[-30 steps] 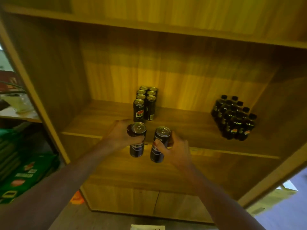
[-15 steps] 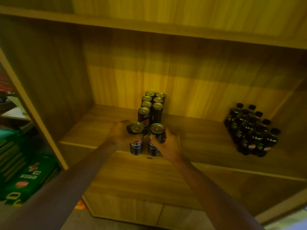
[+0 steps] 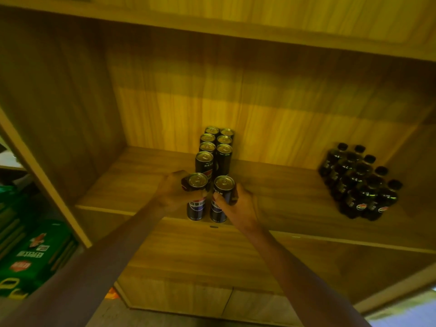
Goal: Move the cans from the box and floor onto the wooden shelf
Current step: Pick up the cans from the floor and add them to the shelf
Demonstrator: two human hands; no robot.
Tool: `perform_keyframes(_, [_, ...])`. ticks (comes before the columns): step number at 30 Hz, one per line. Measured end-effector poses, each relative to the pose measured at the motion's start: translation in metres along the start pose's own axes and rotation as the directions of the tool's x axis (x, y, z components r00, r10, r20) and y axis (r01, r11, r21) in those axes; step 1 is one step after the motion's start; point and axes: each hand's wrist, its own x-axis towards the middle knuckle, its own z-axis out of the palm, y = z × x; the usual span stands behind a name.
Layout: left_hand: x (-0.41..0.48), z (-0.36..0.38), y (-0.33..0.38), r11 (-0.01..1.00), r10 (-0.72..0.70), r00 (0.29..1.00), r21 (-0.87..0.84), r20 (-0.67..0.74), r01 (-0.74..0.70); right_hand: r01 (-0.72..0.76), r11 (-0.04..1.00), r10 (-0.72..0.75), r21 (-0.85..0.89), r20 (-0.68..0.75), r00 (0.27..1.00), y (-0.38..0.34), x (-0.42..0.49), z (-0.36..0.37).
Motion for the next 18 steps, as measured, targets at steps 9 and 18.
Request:
perform_keyframes(9, [-0.002,0.002,-0.01,0.996,0.078,0.996,-0.041,-0.044,-0.08,-0.063,0.997,0.061,-0.051,-0.044,0.997,0.001,-0.004,0.005])
perform_keyframes(18, [0.022,0.008,-0.01,0.999,0.033,0.999,-0.027,-0.036,-0.034,-0.099,0.993,0.099,-0.068,-0.014,0.995,0.01,0.026,0.012])
